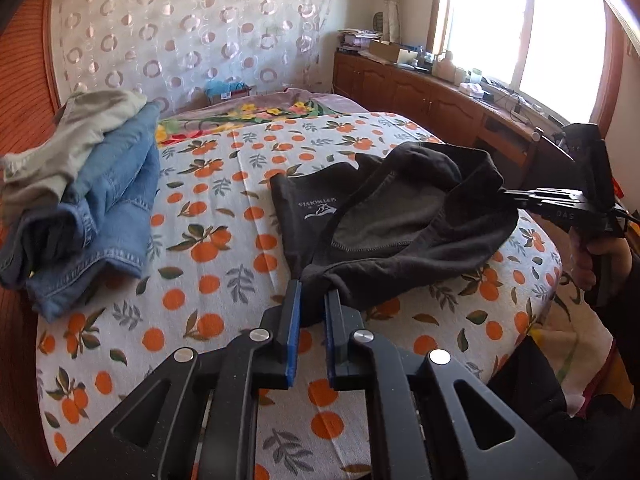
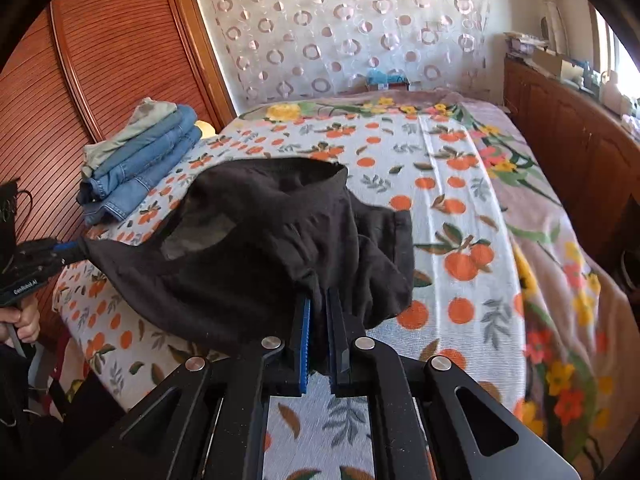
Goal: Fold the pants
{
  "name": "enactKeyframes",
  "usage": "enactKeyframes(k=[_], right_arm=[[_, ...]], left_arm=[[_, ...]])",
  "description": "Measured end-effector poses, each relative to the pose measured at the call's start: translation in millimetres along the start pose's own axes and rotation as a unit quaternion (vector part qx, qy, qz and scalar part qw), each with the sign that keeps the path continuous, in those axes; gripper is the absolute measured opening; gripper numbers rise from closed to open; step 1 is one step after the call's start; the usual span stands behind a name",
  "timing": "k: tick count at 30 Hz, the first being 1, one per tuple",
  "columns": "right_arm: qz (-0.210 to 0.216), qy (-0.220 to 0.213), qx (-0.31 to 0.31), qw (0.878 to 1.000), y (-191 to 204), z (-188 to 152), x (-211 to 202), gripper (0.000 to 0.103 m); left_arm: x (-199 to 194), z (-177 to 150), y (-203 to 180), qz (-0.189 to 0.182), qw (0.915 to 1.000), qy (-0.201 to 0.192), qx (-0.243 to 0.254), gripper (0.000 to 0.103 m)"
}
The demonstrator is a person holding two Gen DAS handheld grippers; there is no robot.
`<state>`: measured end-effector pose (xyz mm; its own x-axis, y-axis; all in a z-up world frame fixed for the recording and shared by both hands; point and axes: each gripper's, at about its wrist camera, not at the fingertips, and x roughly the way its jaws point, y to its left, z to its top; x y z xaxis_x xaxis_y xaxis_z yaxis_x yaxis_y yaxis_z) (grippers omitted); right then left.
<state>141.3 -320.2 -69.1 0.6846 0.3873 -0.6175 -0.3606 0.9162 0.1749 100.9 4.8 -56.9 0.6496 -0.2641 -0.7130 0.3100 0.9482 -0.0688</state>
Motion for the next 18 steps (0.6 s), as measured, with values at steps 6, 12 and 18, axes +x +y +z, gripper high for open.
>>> enactKeyframes(k=[6,12,18], right_arm=[[-0.020,-0.026,-0.002,0.999,1.0,10.4,-23.0,0.017],[-0.036,-0.033,-0.028,0.998,12.3,20.7,-14.5,0.027],[-0.021,-0.020,-0.020,0.999,13.9,44.2,25.9,0.032]], left_arm=[[-5.8,-8.7,10.6,0.011,0.9997,0.003,-0.021,0.022],[-15.5,-10.4,23.9,0.011,0.9993,-0.010,-0.035,0.041],[-11.3,-0.7,32.2,0.010,0.9988,-0.015,-0.045,0.048]])
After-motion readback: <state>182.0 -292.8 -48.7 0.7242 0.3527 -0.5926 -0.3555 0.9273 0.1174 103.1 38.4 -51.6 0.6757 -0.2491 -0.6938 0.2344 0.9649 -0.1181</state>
